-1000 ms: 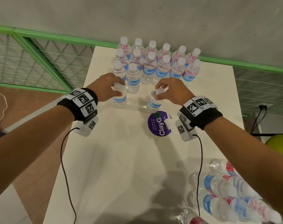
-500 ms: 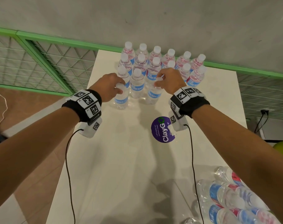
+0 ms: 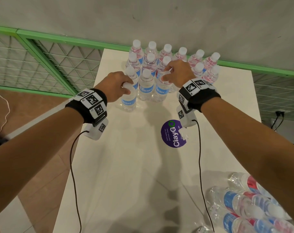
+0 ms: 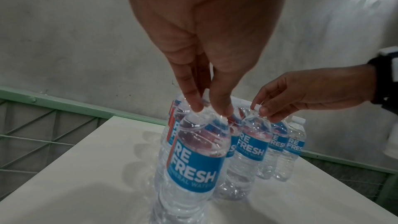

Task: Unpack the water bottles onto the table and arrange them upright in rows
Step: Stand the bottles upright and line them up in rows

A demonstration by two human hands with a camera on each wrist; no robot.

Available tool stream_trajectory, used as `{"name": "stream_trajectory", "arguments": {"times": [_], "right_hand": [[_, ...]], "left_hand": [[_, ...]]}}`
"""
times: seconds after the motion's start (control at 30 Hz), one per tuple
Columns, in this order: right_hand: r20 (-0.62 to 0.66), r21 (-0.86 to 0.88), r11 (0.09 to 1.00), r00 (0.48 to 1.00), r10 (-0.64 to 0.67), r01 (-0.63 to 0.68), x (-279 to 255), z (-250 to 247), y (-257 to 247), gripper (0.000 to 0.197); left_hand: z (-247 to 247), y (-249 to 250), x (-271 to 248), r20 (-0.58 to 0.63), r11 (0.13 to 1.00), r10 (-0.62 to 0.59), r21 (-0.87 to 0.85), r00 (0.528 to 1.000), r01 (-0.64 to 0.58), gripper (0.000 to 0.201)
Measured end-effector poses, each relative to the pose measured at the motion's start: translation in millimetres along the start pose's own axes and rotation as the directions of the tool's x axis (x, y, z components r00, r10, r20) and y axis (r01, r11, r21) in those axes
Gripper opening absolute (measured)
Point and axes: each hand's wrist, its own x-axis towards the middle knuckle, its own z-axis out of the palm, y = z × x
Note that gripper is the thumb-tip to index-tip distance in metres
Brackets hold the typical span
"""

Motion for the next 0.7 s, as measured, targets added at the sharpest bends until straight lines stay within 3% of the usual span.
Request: {"name": "stream_trajectory", "arguments": {"times": [0.7], "right_hand": [[0.012,0.022,0.999,0.999,-0.047,0.047,-2.4,1.0,2.9,0.03]], "left_hand": [[2.5,-0.4,0.8,-0.031,1.0,0.008,-0.026,0.999,-0.008,0.036]]}}
